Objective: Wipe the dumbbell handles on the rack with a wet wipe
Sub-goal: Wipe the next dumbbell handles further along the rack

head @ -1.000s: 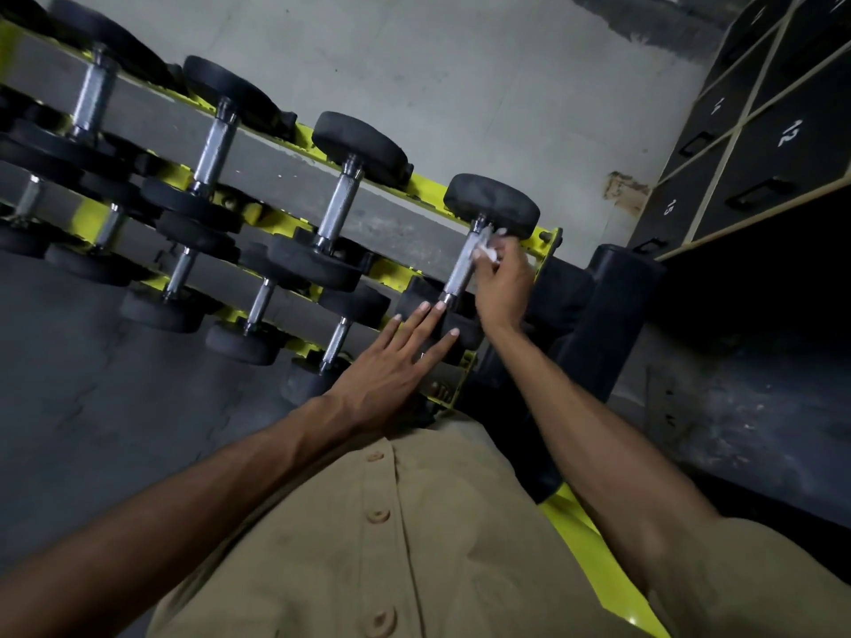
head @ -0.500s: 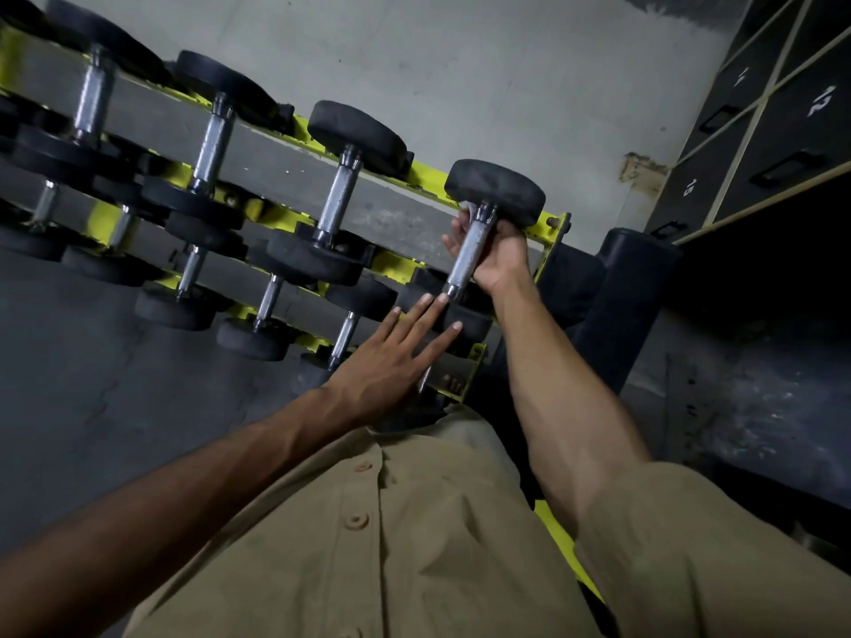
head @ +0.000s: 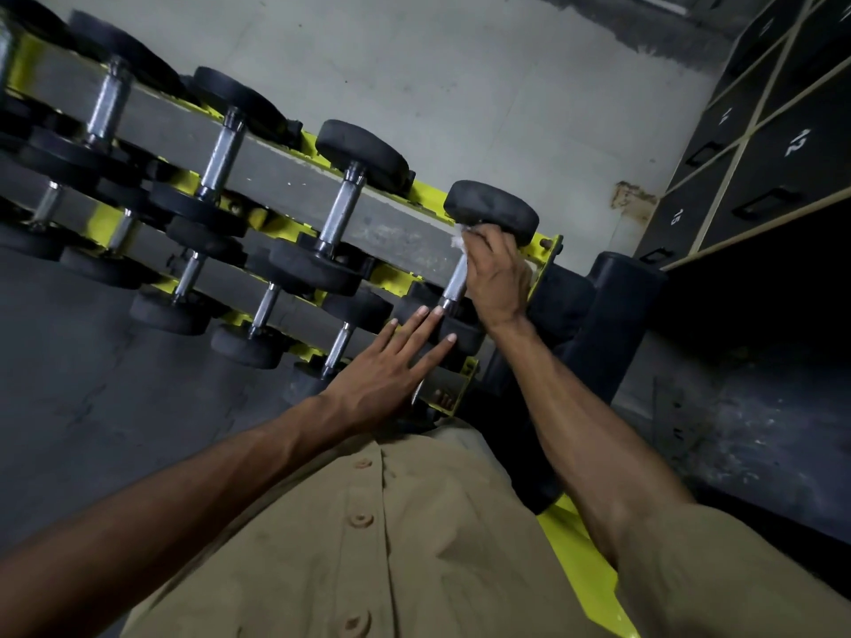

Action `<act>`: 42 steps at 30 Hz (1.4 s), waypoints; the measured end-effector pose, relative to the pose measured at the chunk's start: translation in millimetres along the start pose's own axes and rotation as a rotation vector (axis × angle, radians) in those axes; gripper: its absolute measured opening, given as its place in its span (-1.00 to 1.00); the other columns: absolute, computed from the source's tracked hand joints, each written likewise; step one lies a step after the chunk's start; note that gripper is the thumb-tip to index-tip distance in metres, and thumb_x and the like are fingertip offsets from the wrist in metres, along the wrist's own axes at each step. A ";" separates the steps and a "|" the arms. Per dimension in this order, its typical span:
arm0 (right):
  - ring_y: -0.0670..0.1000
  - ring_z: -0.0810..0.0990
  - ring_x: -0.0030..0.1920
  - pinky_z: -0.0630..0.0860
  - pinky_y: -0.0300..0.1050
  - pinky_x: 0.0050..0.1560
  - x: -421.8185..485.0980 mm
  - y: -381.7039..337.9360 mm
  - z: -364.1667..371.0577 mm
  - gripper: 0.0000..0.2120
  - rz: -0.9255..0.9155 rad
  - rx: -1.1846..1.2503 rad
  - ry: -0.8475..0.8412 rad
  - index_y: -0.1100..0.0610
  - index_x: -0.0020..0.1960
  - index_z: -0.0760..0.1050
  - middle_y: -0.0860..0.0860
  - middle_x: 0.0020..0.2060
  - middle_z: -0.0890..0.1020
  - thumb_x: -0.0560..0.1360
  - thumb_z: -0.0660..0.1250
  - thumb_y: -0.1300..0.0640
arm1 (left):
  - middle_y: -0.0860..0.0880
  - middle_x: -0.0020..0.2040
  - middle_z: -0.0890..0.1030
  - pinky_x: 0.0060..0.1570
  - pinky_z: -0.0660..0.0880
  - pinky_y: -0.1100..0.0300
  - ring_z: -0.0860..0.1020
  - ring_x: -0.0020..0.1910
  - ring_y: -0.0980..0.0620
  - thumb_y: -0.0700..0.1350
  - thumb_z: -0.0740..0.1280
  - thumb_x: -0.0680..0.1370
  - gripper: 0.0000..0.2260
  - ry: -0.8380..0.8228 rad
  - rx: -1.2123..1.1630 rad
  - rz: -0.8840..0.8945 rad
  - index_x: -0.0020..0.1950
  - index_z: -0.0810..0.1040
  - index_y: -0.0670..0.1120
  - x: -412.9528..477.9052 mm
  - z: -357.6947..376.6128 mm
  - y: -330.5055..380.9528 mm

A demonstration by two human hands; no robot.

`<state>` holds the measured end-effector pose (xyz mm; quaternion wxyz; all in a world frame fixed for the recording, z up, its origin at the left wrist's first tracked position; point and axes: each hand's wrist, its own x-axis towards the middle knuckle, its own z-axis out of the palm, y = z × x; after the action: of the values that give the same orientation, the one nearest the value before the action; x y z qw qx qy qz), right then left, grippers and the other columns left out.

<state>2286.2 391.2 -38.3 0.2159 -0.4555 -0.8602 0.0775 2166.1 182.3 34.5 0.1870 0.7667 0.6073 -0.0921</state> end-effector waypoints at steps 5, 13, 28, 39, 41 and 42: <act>0.15 0.67 -0.12 0.57 0.00 -0.25 -0.7 -4.0 -23.3 -0.79 -0.434 -0.043 -0.520 -0.02 0.19 0.55 -0.04 0.11 0.60 0.59 0.26 0.13 | -0.26 0.64 -0.41 0.65 -0.13 -0.18 -0.40 0.63 -0.23 -0.28 0.24 0.59 -0.12 -0.033 -0.025 -0.018 0.70 -0.30 -0.05 -1.0 -8.0 5.1; 0.07 0.52 -0.10 0.55 0.01 -0.33 -1.0 13.5 -26.6 -0.84 -0.165 0.053 -0.158 0.10 0.13 0.54 0.04 0.04 0.47 0.57 0.31 0.25 | -0.23 0.63 -0.44 0.65 -0.13 -0.19 -0.41 0.63 -0.21 -0.23 0.31 0.62 -0.10 -0.052 -0.044 -0.084 0.70 -0.32 -0.04 -1.3 -8.9 14.4; -0.13 0.56 -0.20 0.41 -0.42 -0.21 -17.8 -23.5 -7.5 -0.97 0.810 0.724 0.093 0.17 -0.08 0.63 -0.05 -0.15 0.70 0.52 0.42 0.22 | -0.27 0.64 -0.40 0.65 -0.07 -0.20 -0.37 0.64 -0.24 -0.01 0.38 0.62 -0.05 -0.063 -0.031 -0.136 0.70 -0.30 -0.07 2.7 -5.2 23.0; 0.12 0.66 -0.17 0.55 0.06 -0.02 37.8 -6.2 1.8 -0.67 1.435 1.669 -0.227 0.25 0.04 0.57 0.17 -0.17 0.69 0.64 0.03 0.23 | -0.26 0.65 -0.39 0.65 -0.03 -0.22 -0.34 0.65 -0.23 0.01 0.45 0.57 0.02 -0.071 -0.002 -0.101 0.71 -0.27 -0.05 2.6 -4.3 14.2; 0.11 0.63 -0.14 0.55 0.03 -0.02 23.3 -8.4 0.7 -0.70 1.411 1.603 -0.236 0.27 0.10 0.58 0.18 -0.12 0.68 0.61 0.07 0.29 | -0.25 0.65 -0.39 0.64 -0.03 -0.23 -0.33 0.66 -0.23 0.01 0.45 0.56 0.02 -0.071 0.004 -0.091 0.71 -0.27 -0.04 2.6 -4.9 13.3; 0.10 0.62 -0.13 0.56 0.00 -0.04 12.6 -8.8 -1.0 -0.72 1.391 1.520 -0.247 0.26 0.14 0.57 0.17 -0.09 0.66 0.59 0.11 0.33 | -0.25 0.65 -0.40 0.64 -0.03 -0.23 -0.33 0.66 -0.22 0.00 0.44 0.57 0.00 -0.070 0.004 -0.090 0.71 -0.28 -0.04 2.0 -5.3 13.0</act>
<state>2273.8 396.4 -30.7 0.2643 -0.5838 -0.1476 0.7534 2178.7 183.7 40.8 0.2023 0.7353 0.6339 -0.1287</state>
